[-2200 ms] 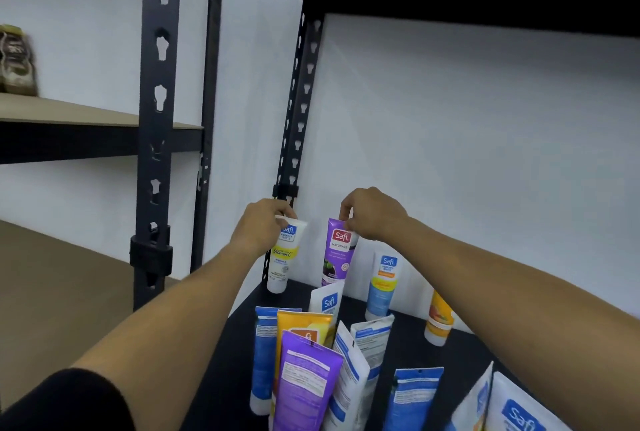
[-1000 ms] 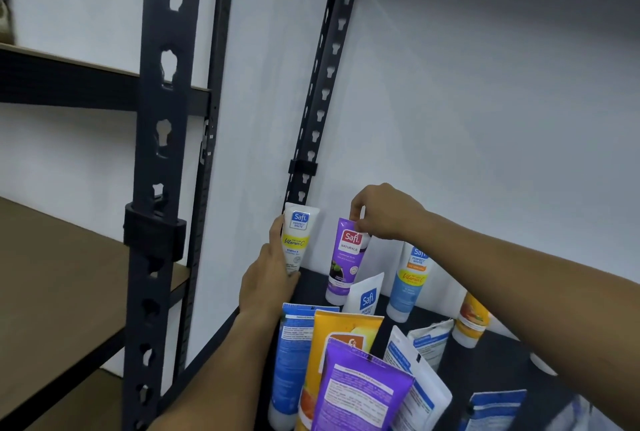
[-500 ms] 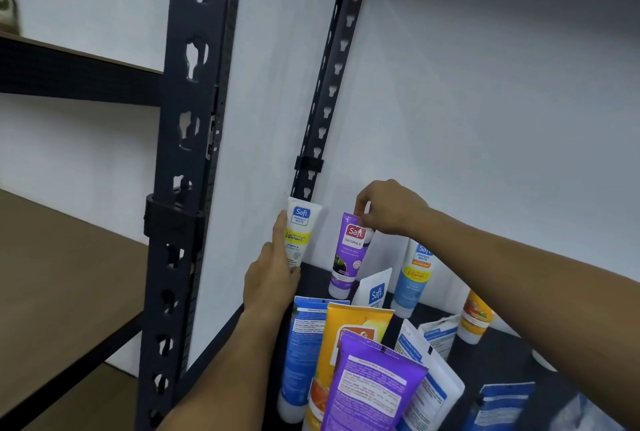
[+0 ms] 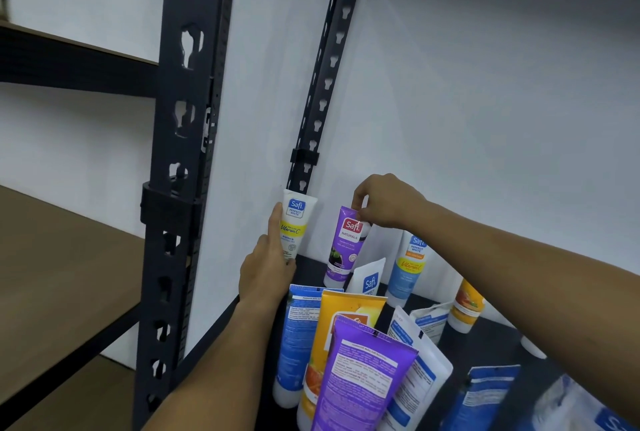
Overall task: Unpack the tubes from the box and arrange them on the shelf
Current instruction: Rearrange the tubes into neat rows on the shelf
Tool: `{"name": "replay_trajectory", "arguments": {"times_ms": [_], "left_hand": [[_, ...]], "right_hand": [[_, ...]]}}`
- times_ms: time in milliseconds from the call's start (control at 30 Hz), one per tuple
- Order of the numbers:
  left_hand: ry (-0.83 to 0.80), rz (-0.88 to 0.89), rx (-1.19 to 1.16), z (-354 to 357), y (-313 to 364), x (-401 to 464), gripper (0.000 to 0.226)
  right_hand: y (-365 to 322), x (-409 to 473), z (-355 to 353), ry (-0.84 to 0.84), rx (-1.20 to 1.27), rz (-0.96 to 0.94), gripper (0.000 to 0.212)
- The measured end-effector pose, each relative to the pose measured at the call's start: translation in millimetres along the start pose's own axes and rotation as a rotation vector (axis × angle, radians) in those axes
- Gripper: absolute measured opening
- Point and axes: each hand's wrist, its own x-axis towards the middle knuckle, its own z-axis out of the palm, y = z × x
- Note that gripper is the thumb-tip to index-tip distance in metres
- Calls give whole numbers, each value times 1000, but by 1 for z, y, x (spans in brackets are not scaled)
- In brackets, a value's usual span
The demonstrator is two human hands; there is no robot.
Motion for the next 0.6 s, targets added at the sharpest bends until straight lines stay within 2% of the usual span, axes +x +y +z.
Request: {"name": "replay_trajectory", "arguments": {"times_ms": [467, 600], "left_hand": [[-13, -12, 6, -5, 6, -3, 103], [-27, -50, -100, -11, 12, -6, 102]], "right_hand": [[-1, 1, 3, 4, 14, -11, 33], [5, -3, 1, 30, 60, -11, 28]]}}
